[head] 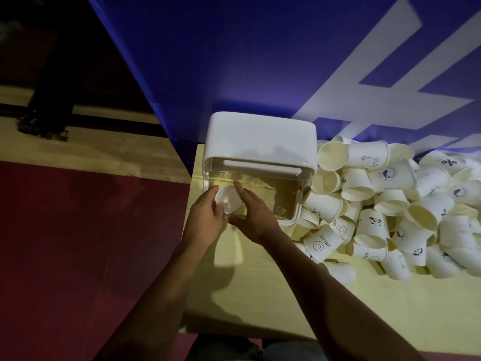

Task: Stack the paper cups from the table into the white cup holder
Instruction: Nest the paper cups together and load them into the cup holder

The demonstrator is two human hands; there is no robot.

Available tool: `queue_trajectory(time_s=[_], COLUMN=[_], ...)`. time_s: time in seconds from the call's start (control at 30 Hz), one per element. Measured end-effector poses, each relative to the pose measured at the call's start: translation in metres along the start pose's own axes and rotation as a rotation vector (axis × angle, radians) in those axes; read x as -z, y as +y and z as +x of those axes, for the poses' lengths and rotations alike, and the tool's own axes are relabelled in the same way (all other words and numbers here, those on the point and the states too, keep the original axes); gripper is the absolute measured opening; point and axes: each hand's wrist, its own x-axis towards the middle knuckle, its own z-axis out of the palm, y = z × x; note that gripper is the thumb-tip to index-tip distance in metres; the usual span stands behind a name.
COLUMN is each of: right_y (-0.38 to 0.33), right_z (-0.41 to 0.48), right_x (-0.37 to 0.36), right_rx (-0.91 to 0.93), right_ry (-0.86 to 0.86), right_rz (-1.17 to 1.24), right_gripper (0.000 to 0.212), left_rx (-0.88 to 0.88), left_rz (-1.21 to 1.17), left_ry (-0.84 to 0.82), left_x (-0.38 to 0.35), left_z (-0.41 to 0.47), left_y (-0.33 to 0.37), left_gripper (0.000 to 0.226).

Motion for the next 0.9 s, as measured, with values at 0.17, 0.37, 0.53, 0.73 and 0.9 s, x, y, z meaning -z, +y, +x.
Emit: queue_trajectory(time_s=[0.17,0.37,0.53,0.73,0.9], right_y=[0.021,0.069,0.118,0.174,0.21], right_z=[-0.049,-0.126,-0.179,-0.233,-0.268], right_x=[0.024,0.061,0.083,0.092,0.094], right_rx=[0.007,-0.115,-0.204,-0.281,-0.332], right_ry=[0.169,0.363,0.48,0.519,0.504], right_rz=[-0.019,0.095,0.176,0.272,0.298], right_gripper=[0.07,0.052,0.043,0.037,0.035], left_rx=[-0.205,-0.351,-0.4,-0.184,-0.096], left_rz=[0.048,0.052,0.15,0.423,0.546], left_ry=[0.15,-0.107,-0.254,-0.337,-0.242], left_x=[-0.006,-0.059,-0.116,-0.191,-0.233], left_z=[-0.033,-0.071,-0.094,-0.096,-0.09], left_y=[0.034,0.081,0.111,0.129,0.14], left_gripper=[0.038,0.037,0.046,0.077,0.074])
